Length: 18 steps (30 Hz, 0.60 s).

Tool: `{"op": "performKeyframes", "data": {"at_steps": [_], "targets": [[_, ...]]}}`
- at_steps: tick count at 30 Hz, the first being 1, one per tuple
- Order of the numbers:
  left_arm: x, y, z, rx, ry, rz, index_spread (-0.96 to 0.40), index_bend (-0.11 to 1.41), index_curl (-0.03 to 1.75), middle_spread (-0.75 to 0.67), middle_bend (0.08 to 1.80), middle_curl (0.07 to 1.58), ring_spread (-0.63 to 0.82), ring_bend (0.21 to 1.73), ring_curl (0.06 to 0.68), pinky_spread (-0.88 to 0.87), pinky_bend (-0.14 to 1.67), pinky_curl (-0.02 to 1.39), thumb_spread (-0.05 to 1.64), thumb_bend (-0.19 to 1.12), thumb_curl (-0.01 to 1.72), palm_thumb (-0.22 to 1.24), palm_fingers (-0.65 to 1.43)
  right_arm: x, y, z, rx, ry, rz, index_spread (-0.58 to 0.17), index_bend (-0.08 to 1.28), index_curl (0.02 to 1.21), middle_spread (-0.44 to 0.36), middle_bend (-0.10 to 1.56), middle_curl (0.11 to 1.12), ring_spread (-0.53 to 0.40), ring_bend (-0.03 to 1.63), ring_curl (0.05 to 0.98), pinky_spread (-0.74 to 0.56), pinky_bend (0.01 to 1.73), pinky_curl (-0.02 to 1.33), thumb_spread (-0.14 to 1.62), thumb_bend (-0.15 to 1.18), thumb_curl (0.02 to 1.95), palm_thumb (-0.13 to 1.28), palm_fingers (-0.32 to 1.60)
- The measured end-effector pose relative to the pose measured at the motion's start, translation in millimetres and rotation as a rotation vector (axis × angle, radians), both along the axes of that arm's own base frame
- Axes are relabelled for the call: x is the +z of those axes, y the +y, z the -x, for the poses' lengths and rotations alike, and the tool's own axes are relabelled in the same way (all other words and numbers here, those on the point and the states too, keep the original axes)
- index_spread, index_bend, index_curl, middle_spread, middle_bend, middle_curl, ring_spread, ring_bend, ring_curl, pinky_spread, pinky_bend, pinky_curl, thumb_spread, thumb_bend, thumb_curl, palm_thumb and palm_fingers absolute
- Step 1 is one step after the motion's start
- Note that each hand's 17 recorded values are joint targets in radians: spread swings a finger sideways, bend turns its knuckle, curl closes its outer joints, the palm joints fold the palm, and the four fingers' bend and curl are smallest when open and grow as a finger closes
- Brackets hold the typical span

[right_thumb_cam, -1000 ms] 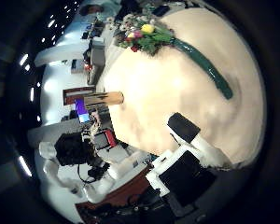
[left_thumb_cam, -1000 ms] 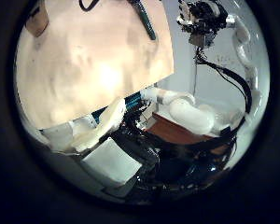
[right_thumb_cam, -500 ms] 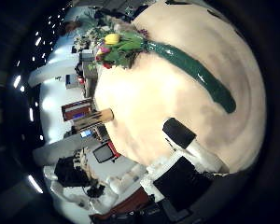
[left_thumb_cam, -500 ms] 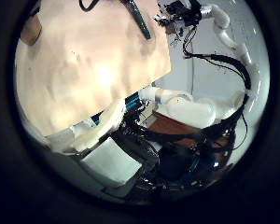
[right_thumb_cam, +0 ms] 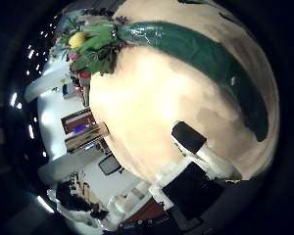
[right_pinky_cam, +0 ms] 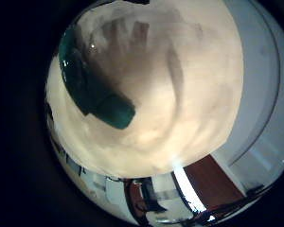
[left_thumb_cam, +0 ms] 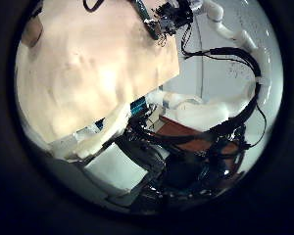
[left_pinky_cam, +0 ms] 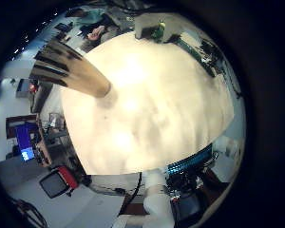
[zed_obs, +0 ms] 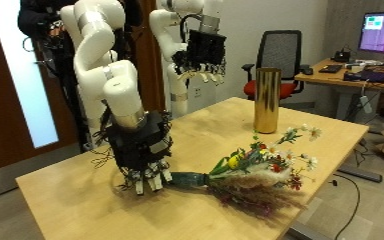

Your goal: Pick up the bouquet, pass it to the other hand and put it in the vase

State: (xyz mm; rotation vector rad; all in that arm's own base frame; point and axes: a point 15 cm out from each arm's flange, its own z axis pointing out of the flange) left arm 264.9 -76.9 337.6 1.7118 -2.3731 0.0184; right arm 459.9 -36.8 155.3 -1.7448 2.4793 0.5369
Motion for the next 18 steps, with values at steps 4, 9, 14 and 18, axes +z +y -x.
{"op": "performKeyframes", "data": {"at_steps": [4,9,14,18], "targets": [[0.2,-0.1,-1.7,0.003,0.0,0.0,0.29,0.19,0.42,0.5,0.19,0.28,0.59,0.37,0.215,0.53,0.19,0.27,0.97,-0.03,0.32,0.58,0.13,-6.0,-2.2,0.9,-0.003,0.012,-0.001,-0.056,0.15,0.25,0.22,0.3,0.34,0.144,0.61,0.255,0.23,0.41,0.31,1.03,-0.02,0.4,0.69,0.2],[1.7,0.9,-2.5,0.005,-0.005,0.001,0.29,0.19,0.41,0.5,0.19,0.28,0.59,0.37,0.216,0.52,0.19,0.27,0.97,-0.03,0.32,0.58,0.13,-11.1,-4.9,2.1,-0.008,0.023,-0.003,-0.056,0.14,0.25,0.214,0.32,0.35,0.093,0.67,0.263,0.2,0.41,0.3,1.02,-0.02,0.4,0.69,0.23],[0.5,-0.3,-2.5,0.005,-0.002,0.0,0.29,0.19,0.41,0.5,0.19,0.28,0.59,0.37,0.218,0.53,0.19,0.27,0.97,-0.03,0.32,0.58,0.13,-14.9,-5.9,2.8,-0.01,0.03,-0.005,-0.056,0.15,0.25,0.212,0.34,0.35,0.076,0.68,0.26,0.19,0.43,0.3,1.02,-0.02,0.4,0.69,0.23],[1.2,1.6,-6.7,0.019,-0.017,-0.01,0.29,0.19,0.41,0.5,0.19,0.28,0.59,0.37,0.219,0.53,0.19,0.27,0.97,-0.03,0.32,0.58,0.13,-15.9,-7.5,3.6,-0.014,0.033,-0.005,-0.047,0.15,0.25,0.204,0.36,0.36,0.064,0.7,0.259,0.19,0.42,0.29,1.02,-0.02,0.4,0.7,0.24]]}}
